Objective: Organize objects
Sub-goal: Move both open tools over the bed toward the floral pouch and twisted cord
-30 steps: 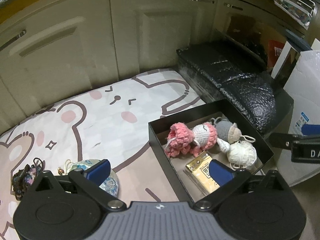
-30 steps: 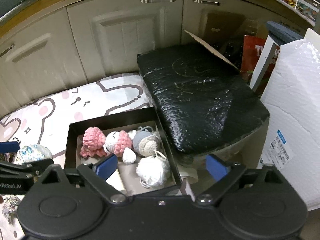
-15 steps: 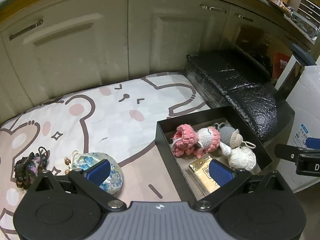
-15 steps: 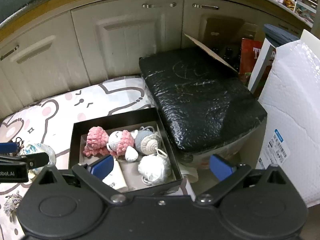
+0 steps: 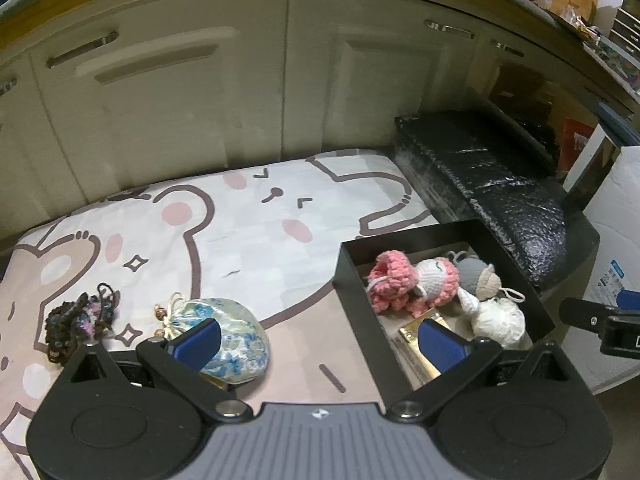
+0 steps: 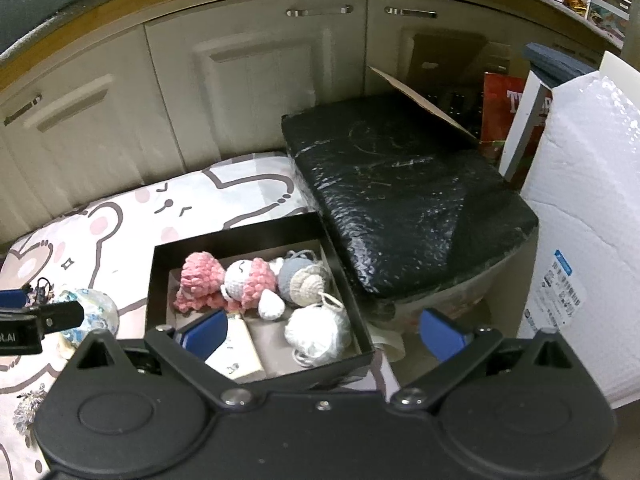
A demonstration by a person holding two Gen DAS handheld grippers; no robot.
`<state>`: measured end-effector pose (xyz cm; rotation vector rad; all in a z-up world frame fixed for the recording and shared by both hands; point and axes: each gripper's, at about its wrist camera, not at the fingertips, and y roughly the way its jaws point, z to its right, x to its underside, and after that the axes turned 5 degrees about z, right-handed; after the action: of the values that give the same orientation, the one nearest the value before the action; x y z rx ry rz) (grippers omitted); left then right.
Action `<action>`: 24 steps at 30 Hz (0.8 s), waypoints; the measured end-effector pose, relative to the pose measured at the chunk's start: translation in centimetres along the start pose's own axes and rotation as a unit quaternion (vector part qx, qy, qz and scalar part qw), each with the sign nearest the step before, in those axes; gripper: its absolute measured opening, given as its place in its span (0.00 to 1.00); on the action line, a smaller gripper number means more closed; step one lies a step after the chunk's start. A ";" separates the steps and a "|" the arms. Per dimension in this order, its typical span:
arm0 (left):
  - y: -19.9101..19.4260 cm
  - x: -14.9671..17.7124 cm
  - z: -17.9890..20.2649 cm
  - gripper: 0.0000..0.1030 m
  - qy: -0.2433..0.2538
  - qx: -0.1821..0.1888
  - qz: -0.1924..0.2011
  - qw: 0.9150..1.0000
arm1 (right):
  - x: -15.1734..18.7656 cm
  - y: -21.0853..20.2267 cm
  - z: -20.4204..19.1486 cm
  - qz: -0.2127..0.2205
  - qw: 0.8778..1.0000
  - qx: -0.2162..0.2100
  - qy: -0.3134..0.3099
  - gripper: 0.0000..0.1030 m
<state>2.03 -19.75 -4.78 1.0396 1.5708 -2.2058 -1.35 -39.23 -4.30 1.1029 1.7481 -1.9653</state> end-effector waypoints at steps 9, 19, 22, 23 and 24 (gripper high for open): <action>-1.0 0.3 -2.7 1.00 -0.014 -0.019 0.007 1.000 | -0.2 0.1 -2.3 0.009 1.000 -0.016 -0.007 1.00; -2.6 0.8 -6.6 1.00 -0.040 -0.044 0.016 0.998 | -0.7 0.2 -6.0 0.019 0.999 -0.039 -0.019 1.00; -3.2 0.9 -7.8 1.00 -0.046 -0.053 0.020 0.997 | -0.8 0.1 -7.2 0.021 0.998 -0.050 -0.021 1.00; -3.3 1.0 -8.1 1.00 -0.048 -0.056 0.021 0.997 | -0.8 0.1 -7.7 0.021 0.998 -0.053 -0.024 1.00; -3.6 1.1 -8.5 1.00 -0.049 -0.059 0.023 0.997 | -0.8 0.1 -8.2 0.021 0.998 -0.056 -0.027 1.00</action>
<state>2.74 -10.51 -4.33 0.9093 1.5966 -2.0744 2.12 -31.83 -3.56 1.0304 1.7690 -1.8317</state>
